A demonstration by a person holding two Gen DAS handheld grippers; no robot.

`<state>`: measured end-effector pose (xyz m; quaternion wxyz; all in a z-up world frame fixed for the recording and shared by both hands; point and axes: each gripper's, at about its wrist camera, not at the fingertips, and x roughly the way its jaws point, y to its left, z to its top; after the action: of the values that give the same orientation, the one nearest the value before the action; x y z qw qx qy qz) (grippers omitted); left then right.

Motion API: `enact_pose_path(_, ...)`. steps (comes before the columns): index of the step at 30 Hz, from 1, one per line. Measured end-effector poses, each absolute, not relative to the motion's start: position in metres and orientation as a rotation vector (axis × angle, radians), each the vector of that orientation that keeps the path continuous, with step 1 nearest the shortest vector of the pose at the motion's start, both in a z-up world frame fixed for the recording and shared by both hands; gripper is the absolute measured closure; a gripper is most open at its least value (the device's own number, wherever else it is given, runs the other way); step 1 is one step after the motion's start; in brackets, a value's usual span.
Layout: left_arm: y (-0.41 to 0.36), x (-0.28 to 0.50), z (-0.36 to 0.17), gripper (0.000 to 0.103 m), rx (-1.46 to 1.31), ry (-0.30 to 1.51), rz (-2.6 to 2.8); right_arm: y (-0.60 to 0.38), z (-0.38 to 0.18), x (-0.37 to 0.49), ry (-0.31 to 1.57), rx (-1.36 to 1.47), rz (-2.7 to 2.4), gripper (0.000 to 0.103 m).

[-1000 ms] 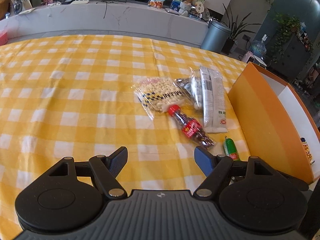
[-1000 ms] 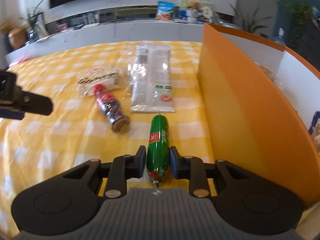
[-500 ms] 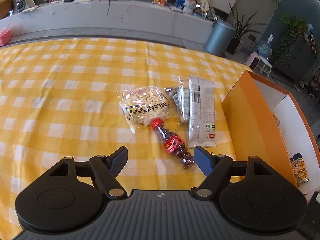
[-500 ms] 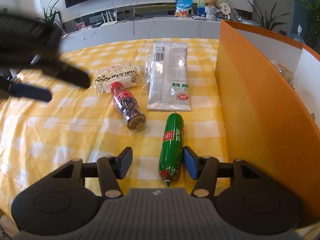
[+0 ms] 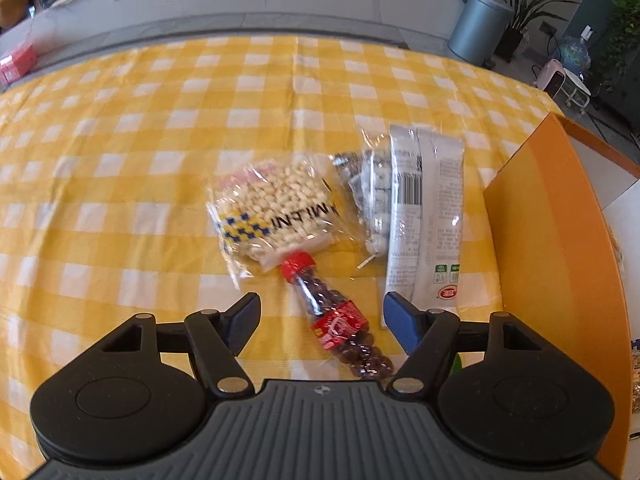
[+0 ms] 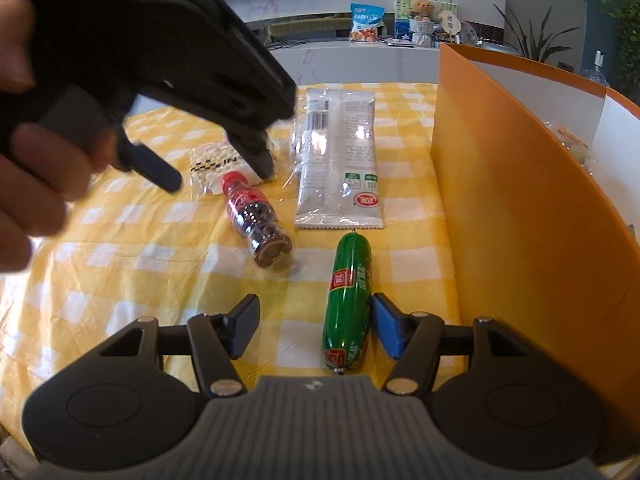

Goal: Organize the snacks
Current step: 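Grasp the red-capped cola bottle with the left gripper while the right holds the sausage, then drop the sausage into the box with the right gripper while the left carries the bottle over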

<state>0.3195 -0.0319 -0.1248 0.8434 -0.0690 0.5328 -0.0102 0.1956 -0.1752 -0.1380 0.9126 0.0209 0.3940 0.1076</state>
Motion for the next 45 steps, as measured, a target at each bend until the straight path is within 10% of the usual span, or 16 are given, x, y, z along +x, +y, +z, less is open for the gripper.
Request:
enact_pose_path(11,-0.032,0.323,-0.146,0.032,-0.129,1.125,-0.005,-0.17,-0.143,0.189,0.719,-0.058,0.158,0.067)
enact_pose_path(16,-0.033,0.316,-0.147,0.056,-0.106,1.074,-0.007,-0.168,-0.143,0.187,0.702,-0.077,0.167,0.081)
enact_pose_path(45,0.051,0.217,-0.07,0.067,-0.314,0.949,-0.173,-0.17,-0.118,0.176,0.676,-0.047,0.22,0.082)
